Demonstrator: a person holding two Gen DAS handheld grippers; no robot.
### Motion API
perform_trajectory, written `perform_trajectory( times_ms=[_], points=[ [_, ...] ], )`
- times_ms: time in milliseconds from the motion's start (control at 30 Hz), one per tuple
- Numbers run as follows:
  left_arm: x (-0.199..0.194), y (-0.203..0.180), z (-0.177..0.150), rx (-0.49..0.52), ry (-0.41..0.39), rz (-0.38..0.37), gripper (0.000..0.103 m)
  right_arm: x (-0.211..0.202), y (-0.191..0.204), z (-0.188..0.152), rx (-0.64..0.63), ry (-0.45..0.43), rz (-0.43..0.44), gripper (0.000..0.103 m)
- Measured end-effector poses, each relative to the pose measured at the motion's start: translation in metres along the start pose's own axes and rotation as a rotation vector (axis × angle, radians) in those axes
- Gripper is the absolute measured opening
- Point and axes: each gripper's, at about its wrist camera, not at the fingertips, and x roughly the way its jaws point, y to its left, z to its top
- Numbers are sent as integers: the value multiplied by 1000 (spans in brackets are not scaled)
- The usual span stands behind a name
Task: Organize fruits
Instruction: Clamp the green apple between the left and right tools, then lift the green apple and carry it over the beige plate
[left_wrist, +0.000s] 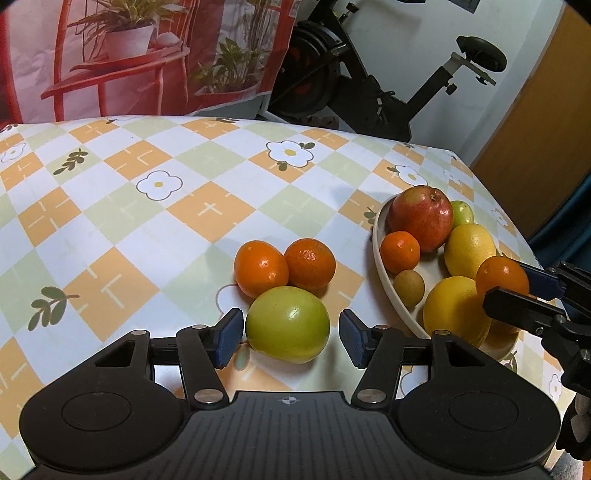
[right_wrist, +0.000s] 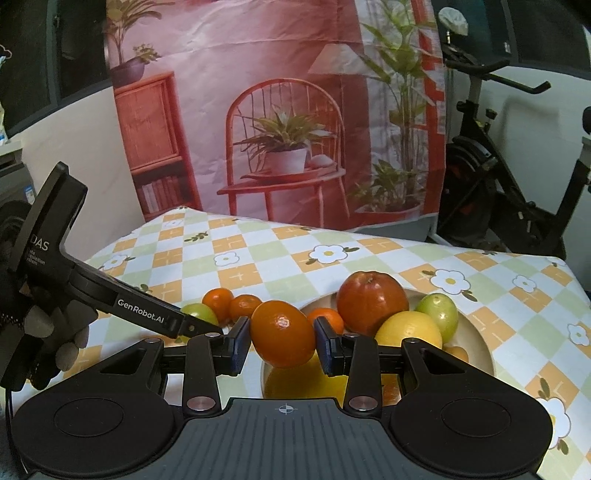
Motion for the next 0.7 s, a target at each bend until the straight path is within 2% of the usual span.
perform_trajectory(
  times_ms=[433,700],
  points=[
    [3,2,-3,-19,7,4,51,-6,-4,-3,12,-3,-5,34],
    [2,1,-4,-15,5,8,51,-7,-4,-5,13,0,-7,34]
  ],
)
